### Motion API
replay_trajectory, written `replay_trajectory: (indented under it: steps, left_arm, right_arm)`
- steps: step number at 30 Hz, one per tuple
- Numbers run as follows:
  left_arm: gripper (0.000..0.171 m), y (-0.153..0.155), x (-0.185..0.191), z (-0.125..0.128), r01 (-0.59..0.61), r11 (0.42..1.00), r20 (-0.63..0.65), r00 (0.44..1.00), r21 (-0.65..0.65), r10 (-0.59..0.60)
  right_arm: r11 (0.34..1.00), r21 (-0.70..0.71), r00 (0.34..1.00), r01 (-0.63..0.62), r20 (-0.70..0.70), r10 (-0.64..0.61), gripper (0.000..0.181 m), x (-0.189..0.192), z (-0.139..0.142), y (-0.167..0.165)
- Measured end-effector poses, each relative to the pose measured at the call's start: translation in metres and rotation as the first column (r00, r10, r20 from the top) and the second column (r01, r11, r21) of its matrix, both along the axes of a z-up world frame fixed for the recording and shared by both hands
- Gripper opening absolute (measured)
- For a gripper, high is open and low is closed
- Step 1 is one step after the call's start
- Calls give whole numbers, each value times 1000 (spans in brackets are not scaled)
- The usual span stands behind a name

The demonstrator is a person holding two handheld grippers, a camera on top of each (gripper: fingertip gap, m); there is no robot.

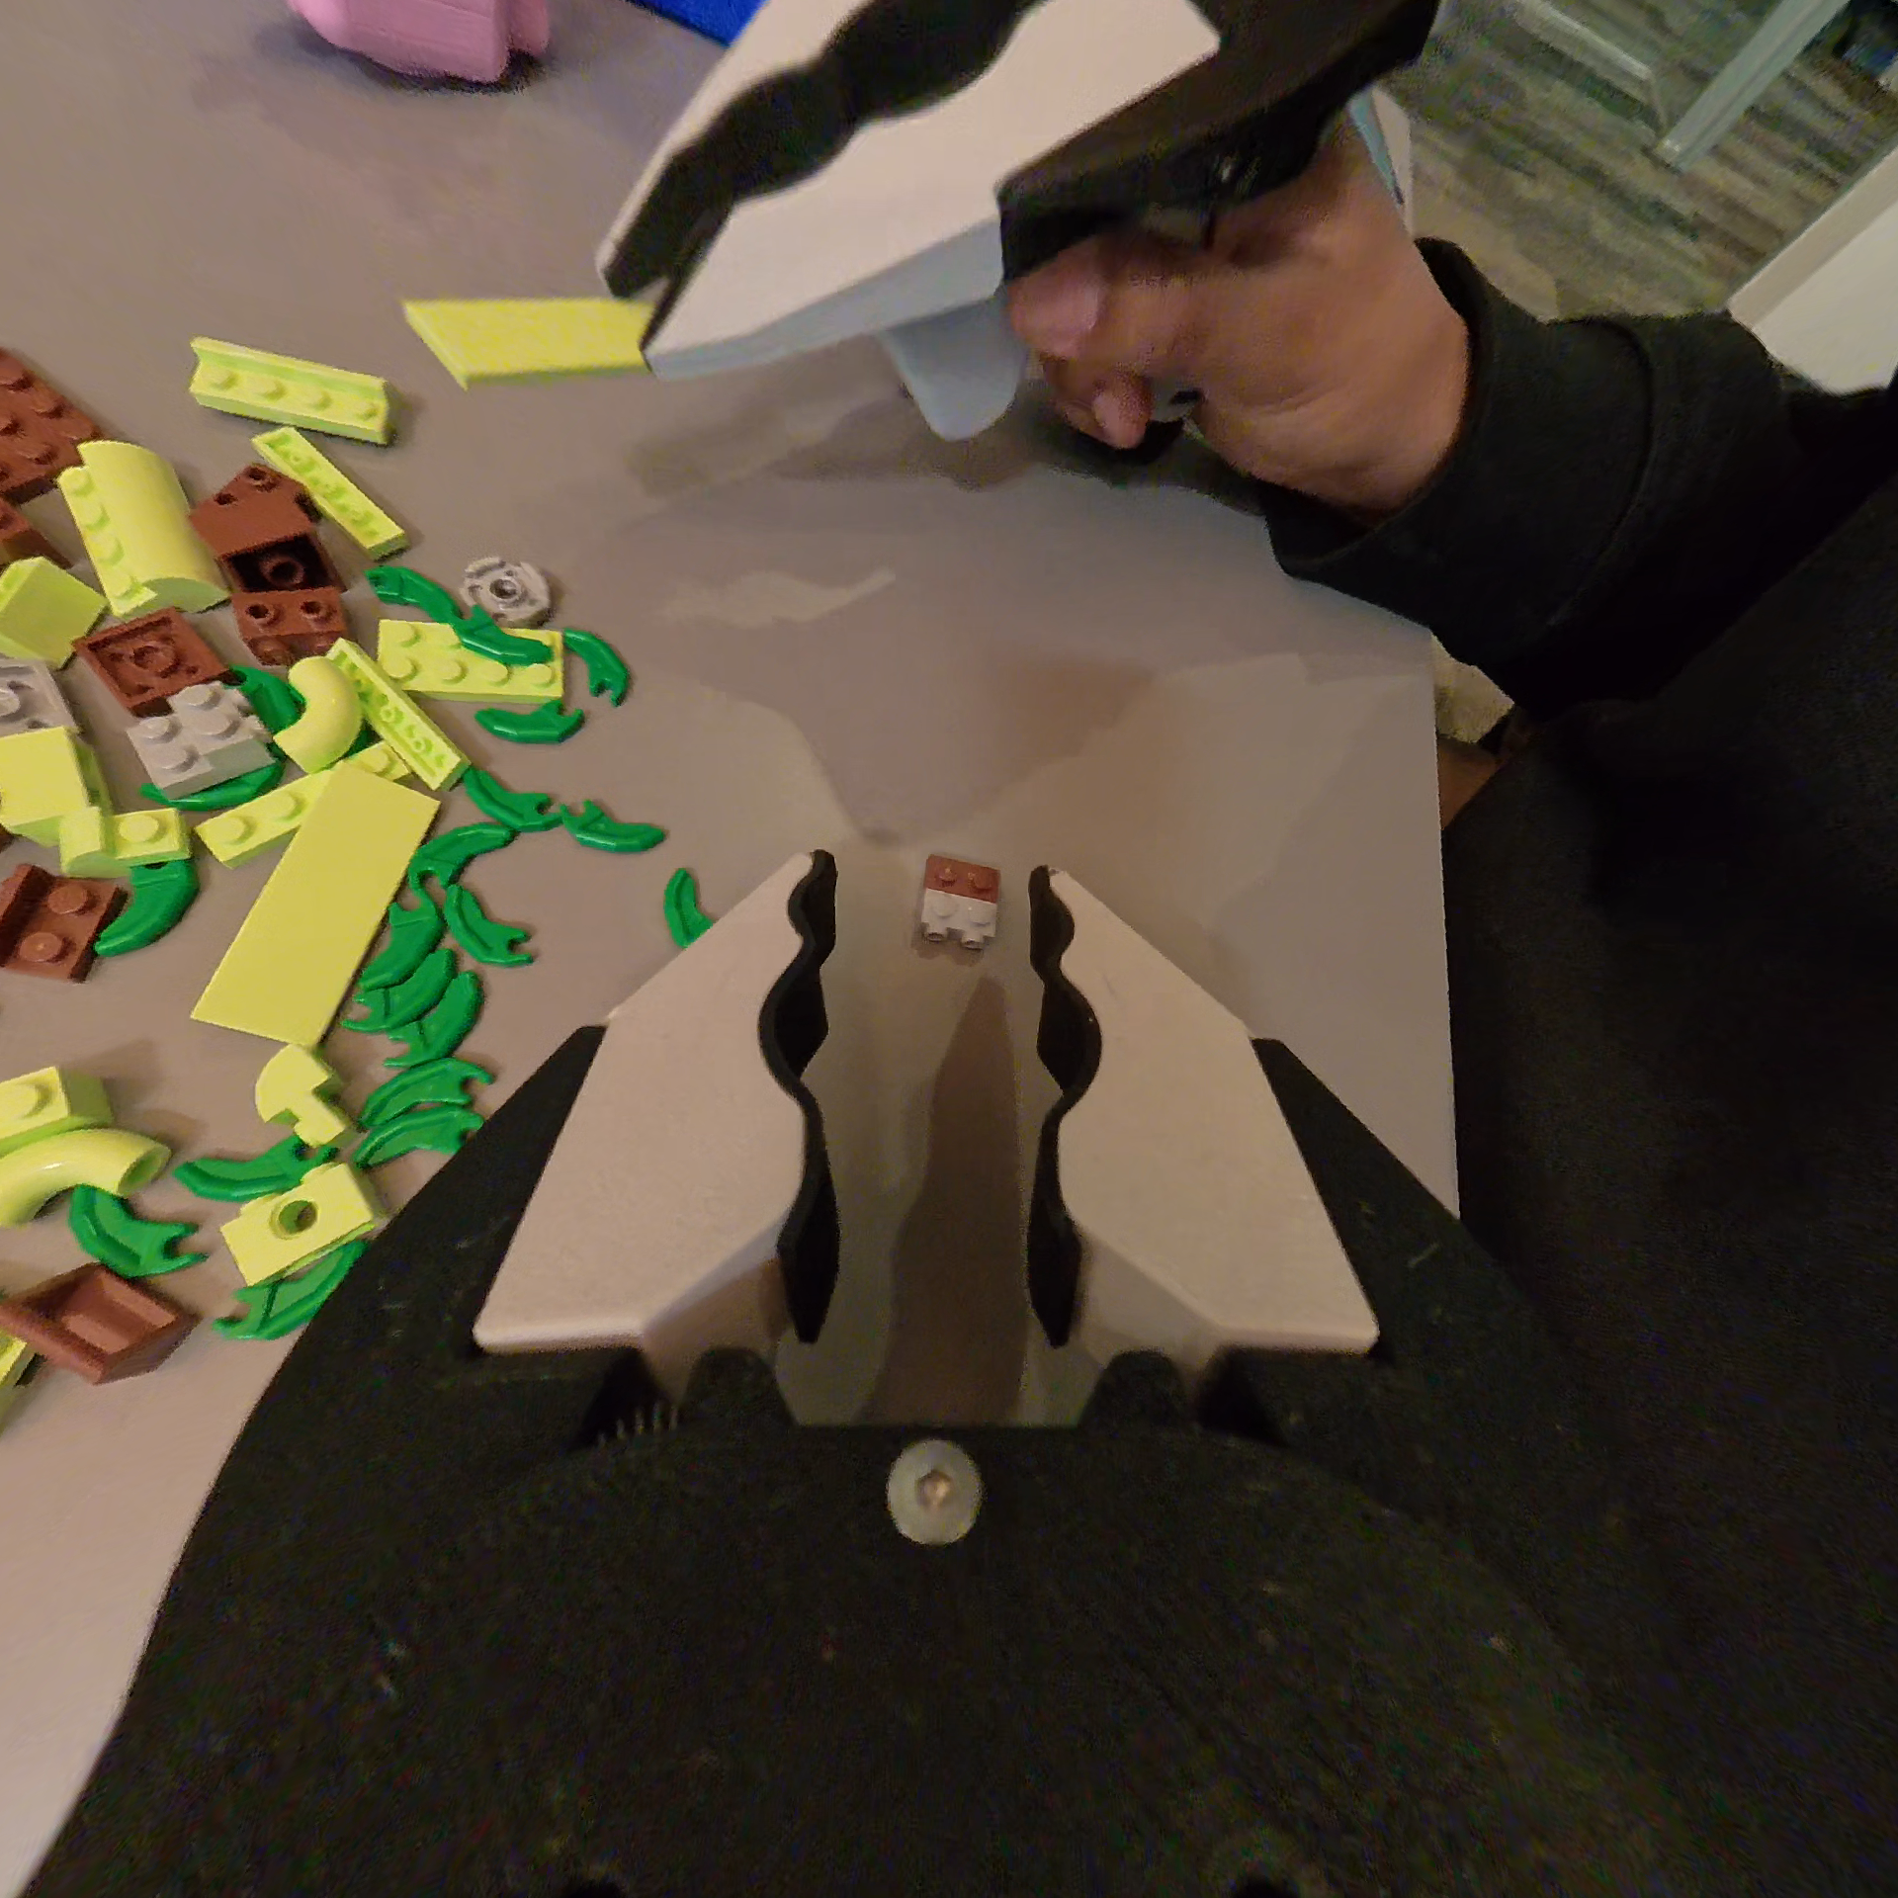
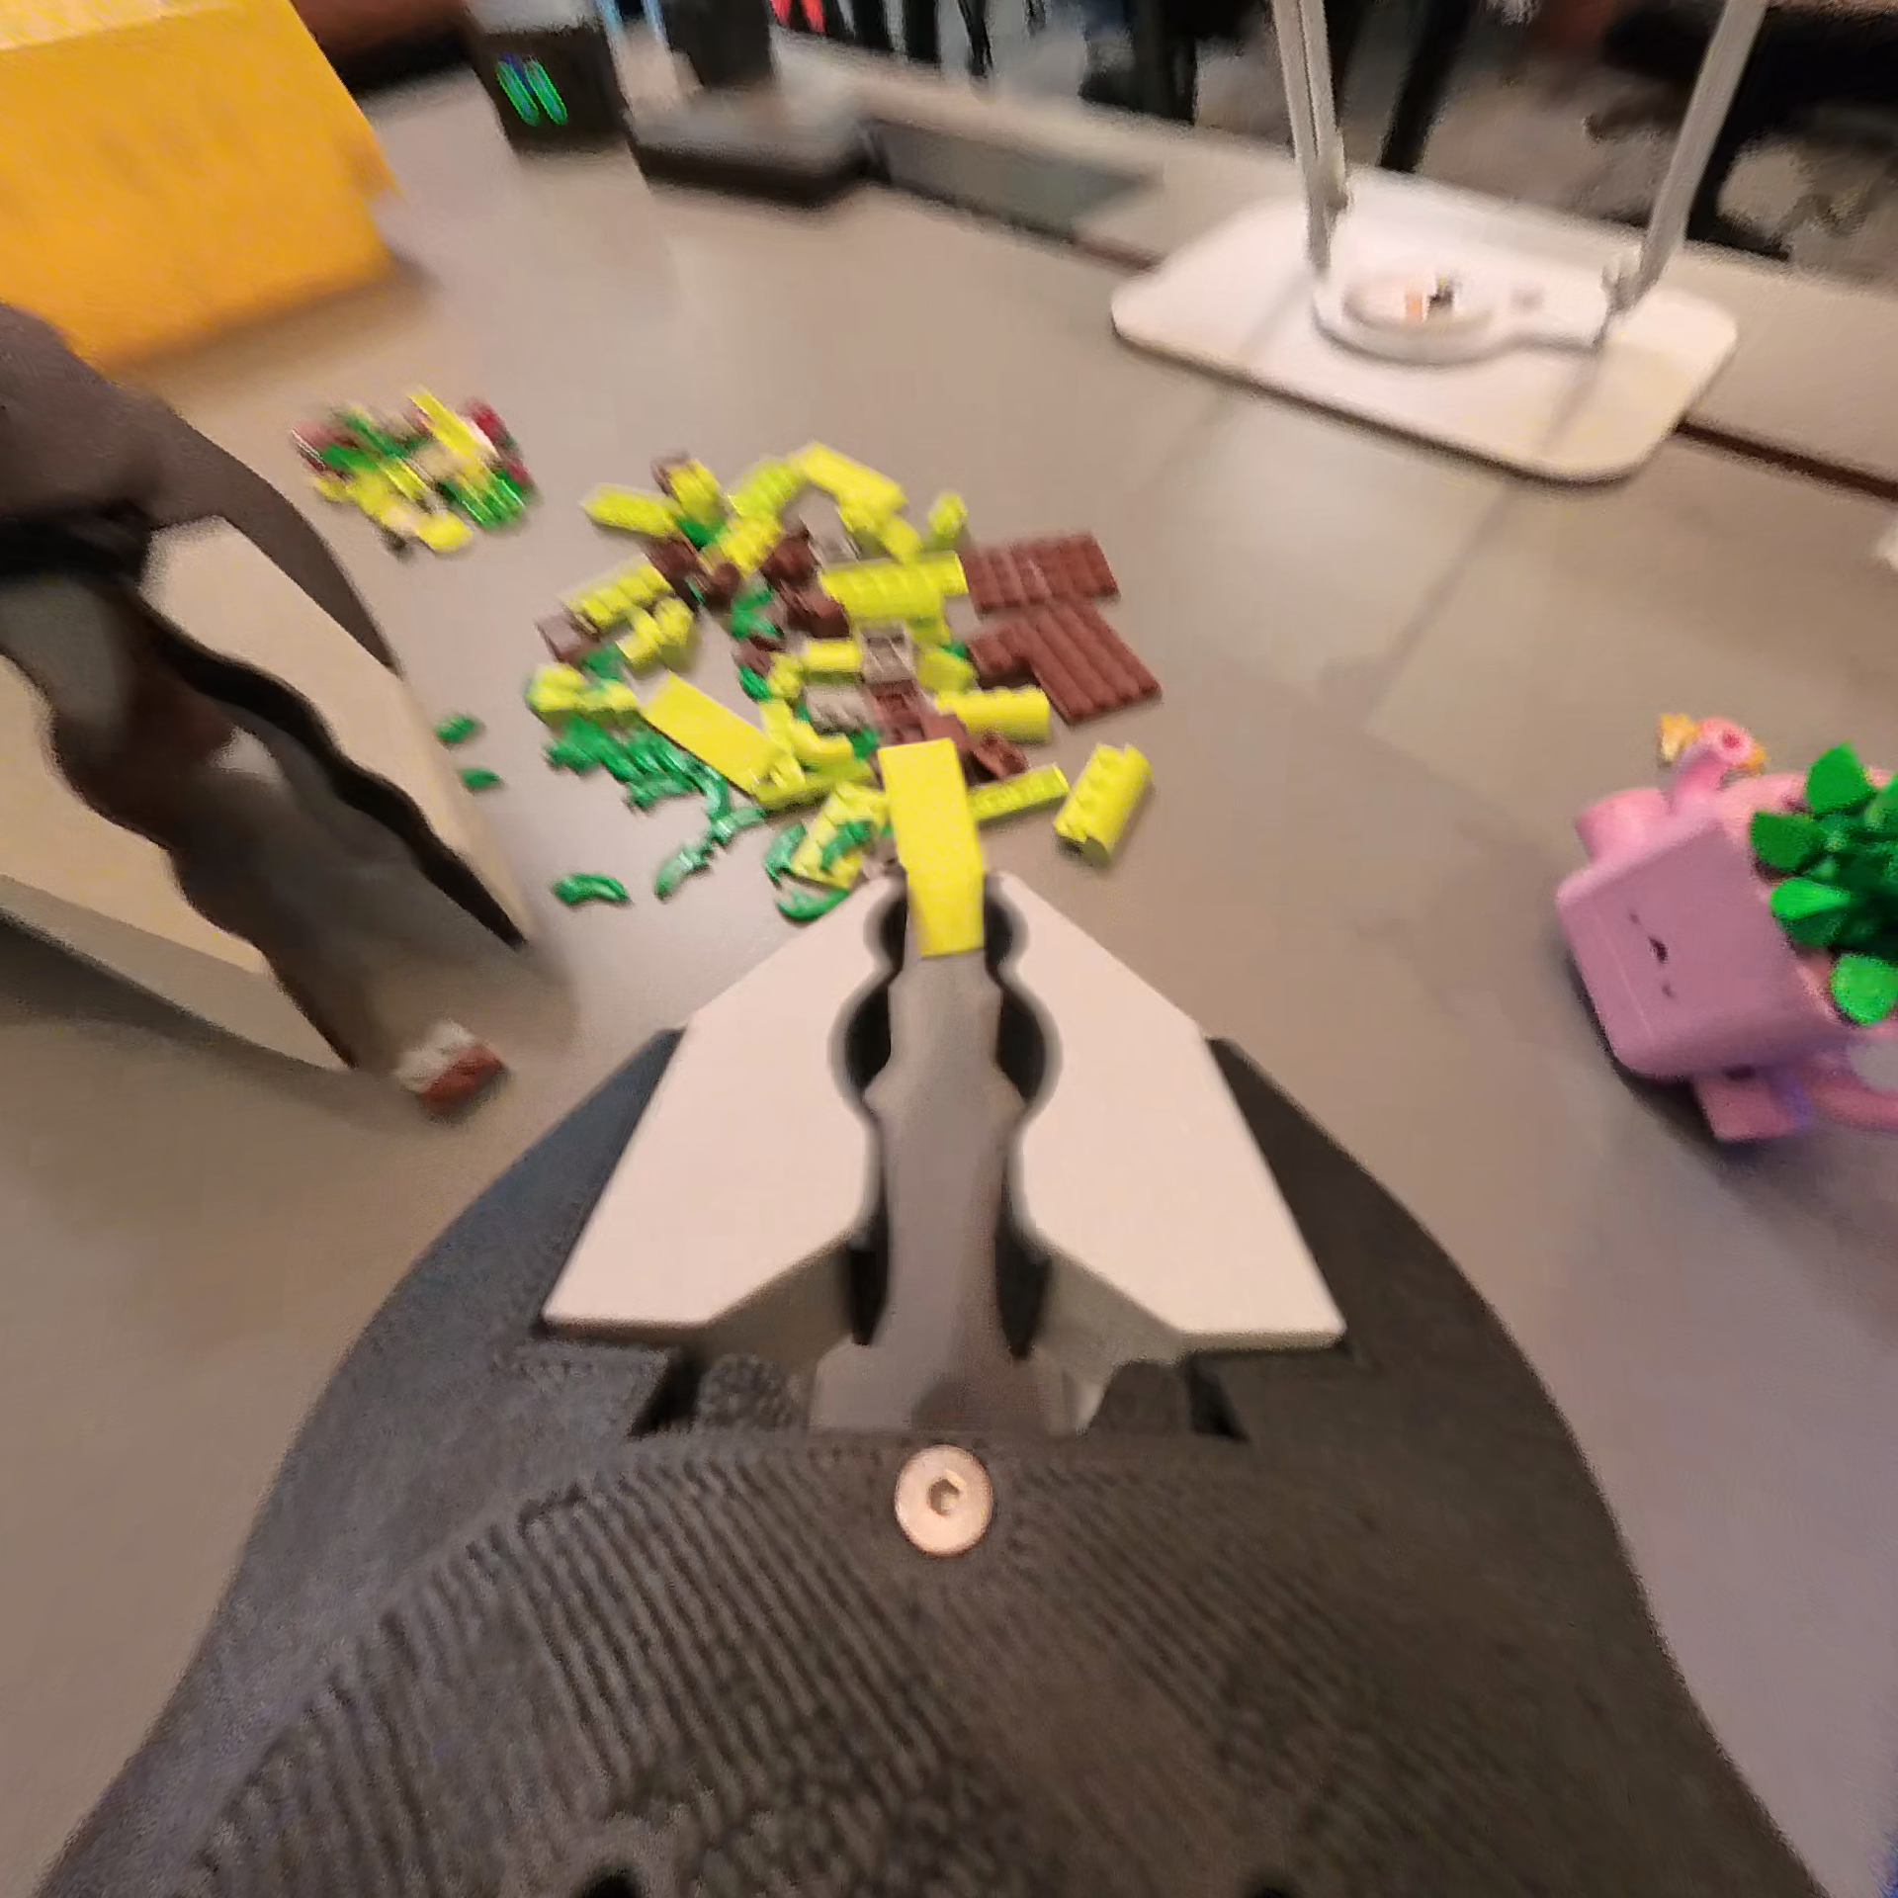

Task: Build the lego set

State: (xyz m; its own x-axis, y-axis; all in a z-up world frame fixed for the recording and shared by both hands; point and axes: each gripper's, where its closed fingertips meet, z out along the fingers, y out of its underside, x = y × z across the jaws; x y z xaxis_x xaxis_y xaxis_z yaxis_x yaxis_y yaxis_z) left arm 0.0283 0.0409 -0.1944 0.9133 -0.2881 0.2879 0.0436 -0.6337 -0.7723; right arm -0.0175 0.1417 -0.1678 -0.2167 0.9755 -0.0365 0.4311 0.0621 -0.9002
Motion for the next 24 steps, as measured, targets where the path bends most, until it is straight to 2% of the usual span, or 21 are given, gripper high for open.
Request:
replay_trajectory:
  steps: [1,6,14,16,22,24]
  left_arm:
    - [35,1,-4,1,-24,1000,12,1000,6,24]
    - [31,1,-42,15,-184,980,71,981,81,178]
    - [31,-15,-111,28,-424,897,107,905,124,412]
    - [30,-17,-127,27,-467,876,72,884,120,462]
    - [27,-21,-193,24,-581,810,-180,792,75,584]
    - [28,-17,-204,21,-584,811,-182,796,22,578]
  right_arm:
    - [1000,15,1000,10,28,-11,0,0,-5,2]
    - [999,43,995,33,94,-37,0,-1,-16,6]
    - [1000,-1,996,-14,91,14,0,0,-14,0]
    - [1000,-4,995,-18,97,18,0,0,-15,-1]
    - [999,0,993,-35,114,35,0,0,-18,-3]
    - [999,2,993,-38,112,38,0,0,-18,-4]
